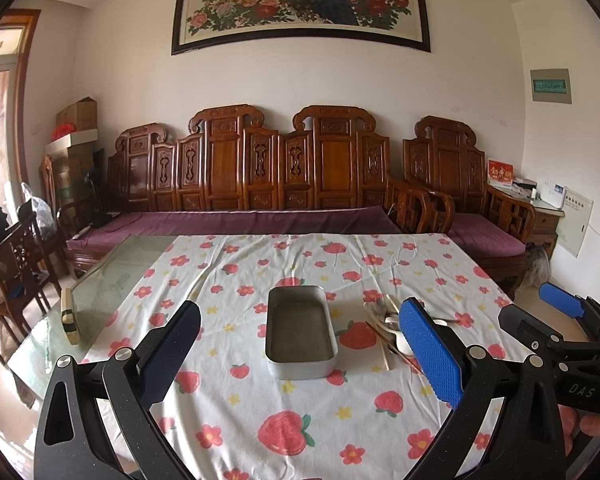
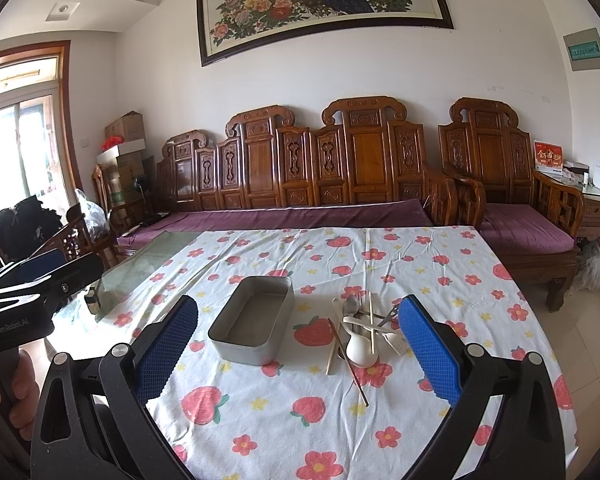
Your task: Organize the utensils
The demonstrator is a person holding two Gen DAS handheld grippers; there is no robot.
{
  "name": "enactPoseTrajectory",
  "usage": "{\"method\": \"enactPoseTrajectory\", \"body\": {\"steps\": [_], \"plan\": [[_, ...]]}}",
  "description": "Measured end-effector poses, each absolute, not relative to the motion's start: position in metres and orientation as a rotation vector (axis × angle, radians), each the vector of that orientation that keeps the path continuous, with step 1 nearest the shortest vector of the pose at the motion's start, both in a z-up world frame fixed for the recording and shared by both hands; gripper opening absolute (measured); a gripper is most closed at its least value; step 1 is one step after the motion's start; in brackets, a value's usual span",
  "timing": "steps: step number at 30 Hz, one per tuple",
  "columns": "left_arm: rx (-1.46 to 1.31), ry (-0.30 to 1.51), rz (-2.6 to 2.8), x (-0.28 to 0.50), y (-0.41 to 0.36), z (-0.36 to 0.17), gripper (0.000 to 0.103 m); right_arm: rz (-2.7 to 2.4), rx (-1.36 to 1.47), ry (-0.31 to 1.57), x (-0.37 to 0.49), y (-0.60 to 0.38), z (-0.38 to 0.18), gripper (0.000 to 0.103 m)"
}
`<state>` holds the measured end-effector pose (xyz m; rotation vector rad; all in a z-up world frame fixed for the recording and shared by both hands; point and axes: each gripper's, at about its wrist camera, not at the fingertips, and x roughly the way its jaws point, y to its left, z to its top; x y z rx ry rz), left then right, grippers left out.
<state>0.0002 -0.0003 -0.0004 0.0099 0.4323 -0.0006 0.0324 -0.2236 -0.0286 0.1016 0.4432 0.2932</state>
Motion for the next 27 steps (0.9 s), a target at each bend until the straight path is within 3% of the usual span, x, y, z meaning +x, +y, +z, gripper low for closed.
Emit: {"method": "enactPoseTrajectory", "body": {"steps": [27], "plan": [[0.013, 0.426, -0.001, 0.0014, 0.0015, 0.0004, 0.097, 0.293, 0.102, 0.441, 0.0316, -0.2234, -0.0278, 0.1]]}}
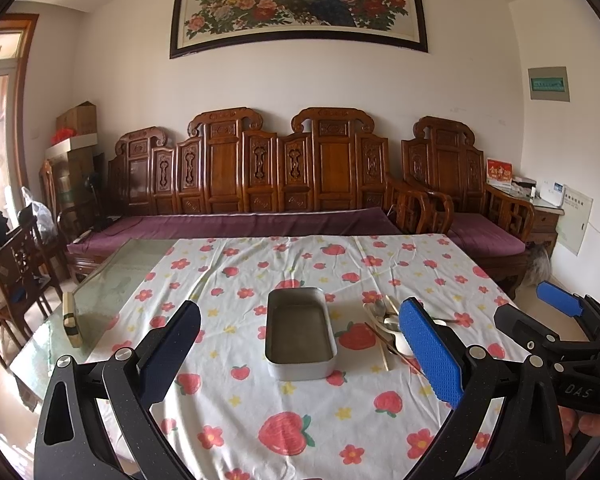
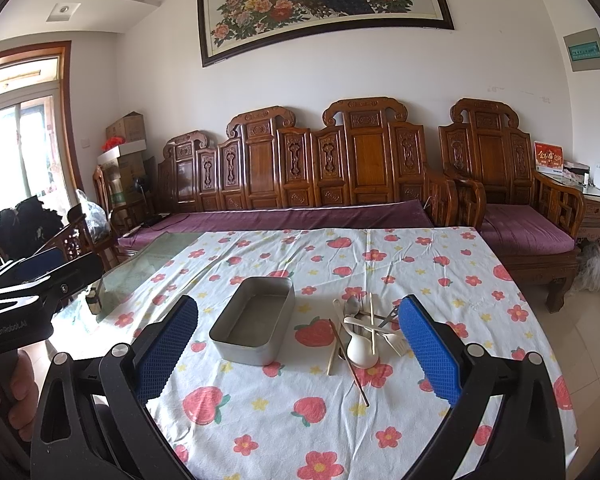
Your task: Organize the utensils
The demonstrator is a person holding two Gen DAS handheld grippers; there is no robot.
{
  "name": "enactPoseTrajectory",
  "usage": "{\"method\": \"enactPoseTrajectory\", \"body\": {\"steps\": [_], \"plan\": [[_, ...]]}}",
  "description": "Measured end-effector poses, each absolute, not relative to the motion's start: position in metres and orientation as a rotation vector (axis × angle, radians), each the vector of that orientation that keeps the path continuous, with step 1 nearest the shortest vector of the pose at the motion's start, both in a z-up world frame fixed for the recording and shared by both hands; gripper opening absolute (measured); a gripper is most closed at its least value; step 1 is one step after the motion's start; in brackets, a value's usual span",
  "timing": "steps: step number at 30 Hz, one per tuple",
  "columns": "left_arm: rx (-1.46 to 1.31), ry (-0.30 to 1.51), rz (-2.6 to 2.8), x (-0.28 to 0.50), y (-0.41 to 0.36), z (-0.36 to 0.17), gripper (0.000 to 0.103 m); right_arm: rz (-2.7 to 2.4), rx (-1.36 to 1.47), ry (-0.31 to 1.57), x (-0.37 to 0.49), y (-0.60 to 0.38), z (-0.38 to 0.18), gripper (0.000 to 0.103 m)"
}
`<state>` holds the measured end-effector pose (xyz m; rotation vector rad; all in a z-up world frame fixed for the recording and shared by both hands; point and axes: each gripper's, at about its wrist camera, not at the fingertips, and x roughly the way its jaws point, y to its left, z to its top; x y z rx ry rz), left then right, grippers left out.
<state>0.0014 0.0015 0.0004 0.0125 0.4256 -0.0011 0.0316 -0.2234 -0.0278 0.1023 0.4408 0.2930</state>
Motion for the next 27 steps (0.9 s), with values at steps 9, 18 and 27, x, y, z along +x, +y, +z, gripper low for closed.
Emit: {"method": "enactPoseTrajectory", "body": {"steps": [9, 18, 27], "plan": [[0.016, 0.426, 0.0, 0.001, 0.001, 0.0, 0.097, 0.293, 0.102, 0.44, 0.031, -0.223, -0.026, 0.1], [0.015, 0.426, -0.001, -0.001, -0.003, 0.011, 0.097, 0.293, 0.102, 0.439, 0.031, -0.224, -0.027, 0.1], [0.021, 0.457, -0.009, 0.003, -0.007, 0.009, 0.097, 0.289, 0.102, 0.45, 0.029, -0.226, -0.031, 0.1]]}}
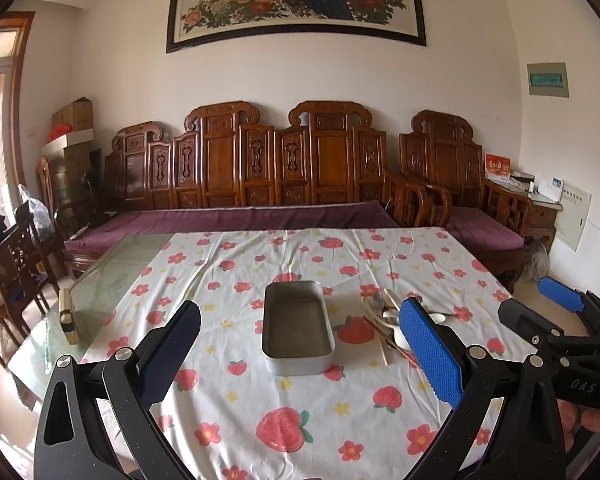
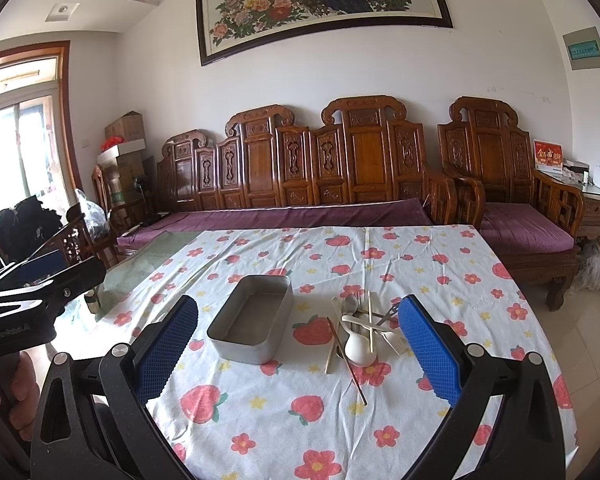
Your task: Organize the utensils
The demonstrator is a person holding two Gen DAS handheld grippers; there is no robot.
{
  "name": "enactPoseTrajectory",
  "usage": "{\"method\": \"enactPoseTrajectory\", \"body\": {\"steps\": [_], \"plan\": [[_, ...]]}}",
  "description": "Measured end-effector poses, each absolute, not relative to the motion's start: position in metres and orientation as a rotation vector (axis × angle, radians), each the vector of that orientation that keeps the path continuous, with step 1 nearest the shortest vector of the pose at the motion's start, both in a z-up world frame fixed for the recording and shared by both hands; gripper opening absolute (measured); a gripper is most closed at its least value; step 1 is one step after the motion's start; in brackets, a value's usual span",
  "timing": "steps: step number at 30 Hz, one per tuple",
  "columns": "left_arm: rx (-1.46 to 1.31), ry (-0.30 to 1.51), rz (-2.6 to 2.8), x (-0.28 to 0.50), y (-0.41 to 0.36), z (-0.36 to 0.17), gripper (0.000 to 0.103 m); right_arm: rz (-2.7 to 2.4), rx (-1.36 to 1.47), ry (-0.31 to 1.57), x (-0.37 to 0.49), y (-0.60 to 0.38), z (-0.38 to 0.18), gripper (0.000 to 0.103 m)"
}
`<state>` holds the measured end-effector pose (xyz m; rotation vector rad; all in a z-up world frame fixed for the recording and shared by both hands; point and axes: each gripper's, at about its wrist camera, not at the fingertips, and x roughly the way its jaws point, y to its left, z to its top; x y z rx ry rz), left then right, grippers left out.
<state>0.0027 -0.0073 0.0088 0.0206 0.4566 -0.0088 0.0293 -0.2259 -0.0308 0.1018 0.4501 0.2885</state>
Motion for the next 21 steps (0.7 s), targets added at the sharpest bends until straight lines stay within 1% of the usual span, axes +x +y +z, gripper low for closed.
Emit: {"method": "enactPoseTrajectory", "body": {"steps": [13, 19, 21], "plan": [[0.036, 0.559, -0.026, 0.031, 0.0, -0.035, 0.097, 0.32, 0.053, 0.487, 0.051, -0.229, -0.053, 0.1], [0.047, 0.609, -0.071, 0.042, -0.005, -0.055, 0.097, 0.329, -0.02, 0.537, 0.07, -0.23, -0.069, 0.095], [0.049, 0.631, -0.081, 0.045, -0.007, -0.061, 0.097, 0.33, -0.029, 0.559, 0.079, -0.232, -0.076, 0.091]]}}
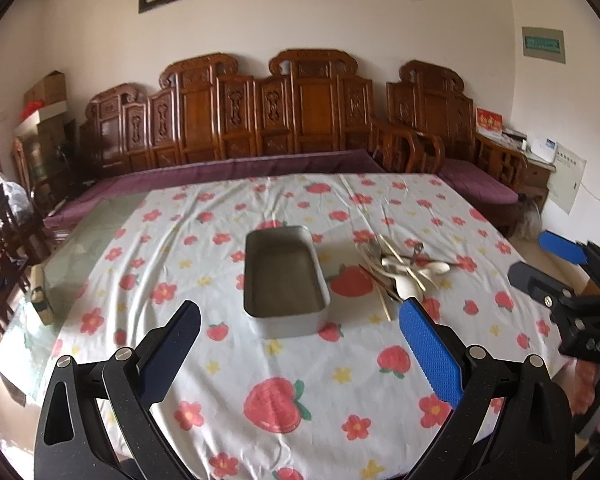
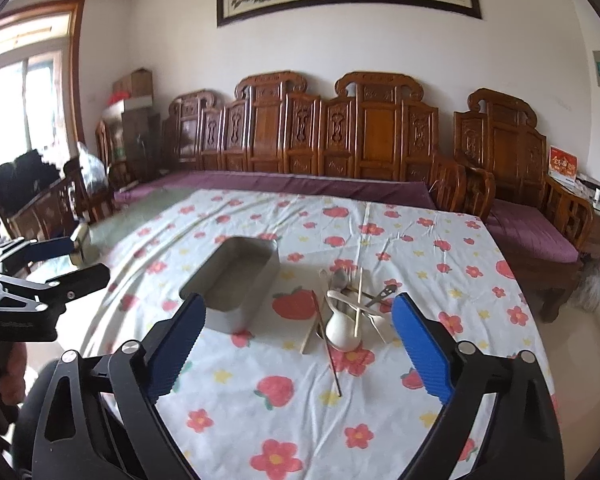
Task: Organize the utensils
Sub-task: 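Grasp a wooden chopstick from the utensil pile with the right tool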
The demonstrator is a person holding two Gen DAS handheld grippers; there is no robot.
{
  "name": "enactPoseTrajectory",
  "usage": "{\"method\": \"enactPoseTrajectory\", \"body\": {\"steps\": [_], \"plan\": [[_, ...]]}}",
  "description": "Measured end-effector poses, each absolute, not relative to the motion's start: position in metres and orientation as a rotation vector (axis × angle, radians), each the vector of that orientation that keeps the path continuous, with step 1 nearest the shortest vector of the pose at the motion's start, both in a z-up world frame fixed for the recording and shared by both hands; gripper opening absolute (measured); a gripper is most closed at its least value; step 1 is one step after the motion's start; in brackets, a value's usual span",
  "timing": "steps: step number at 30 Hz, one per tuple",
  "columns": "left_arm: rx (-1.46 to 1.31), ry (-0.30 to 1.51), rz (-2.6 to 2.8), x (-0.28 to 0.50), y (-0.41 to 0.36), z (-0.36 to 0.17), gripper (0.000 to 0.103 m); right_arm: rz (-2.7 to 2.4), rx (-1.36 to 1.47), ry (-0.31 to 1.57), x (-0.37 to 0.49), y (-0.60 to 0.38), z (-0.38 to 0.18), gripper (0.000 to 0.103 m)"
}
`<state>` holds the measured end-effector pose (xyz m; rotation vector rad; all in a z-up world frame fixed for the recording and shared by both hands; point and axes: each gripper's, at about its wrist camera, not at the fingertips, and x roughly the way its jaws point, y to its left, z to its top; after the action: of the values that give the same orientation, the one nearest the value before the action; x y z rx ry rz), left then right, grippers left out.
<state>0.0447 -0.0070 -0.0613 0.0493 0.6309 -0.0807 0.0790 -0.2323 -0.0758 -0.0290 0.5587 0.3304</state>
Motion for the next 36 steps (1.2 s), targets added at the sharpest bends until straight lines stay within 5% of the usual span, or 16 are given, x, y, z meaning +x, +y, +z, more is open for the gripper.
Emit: {"method": "enactPoseTrajectory", "body": {"steps": [20, 31, 36], "plan": [[0.095, 0.848, -0.186, 0.075, -0.024, -0.123, 0.097, 0.416, -0.101, 0.954, 0.179, -0.227, -0.225, 0.045], [0.121, 0.874, -0.211, 0.085, -0.036, -0.142, 0.097, 0.45, -0.225, 1.039, 0.208, -0.216, -0.26, 0.033], [0.105, 0.893, -0.219, 0.095, -0.041, -0.153, 0.097, 0.456, -0.223, 1.049, 0.21, -0.221, -0.265, 0.015]]}}
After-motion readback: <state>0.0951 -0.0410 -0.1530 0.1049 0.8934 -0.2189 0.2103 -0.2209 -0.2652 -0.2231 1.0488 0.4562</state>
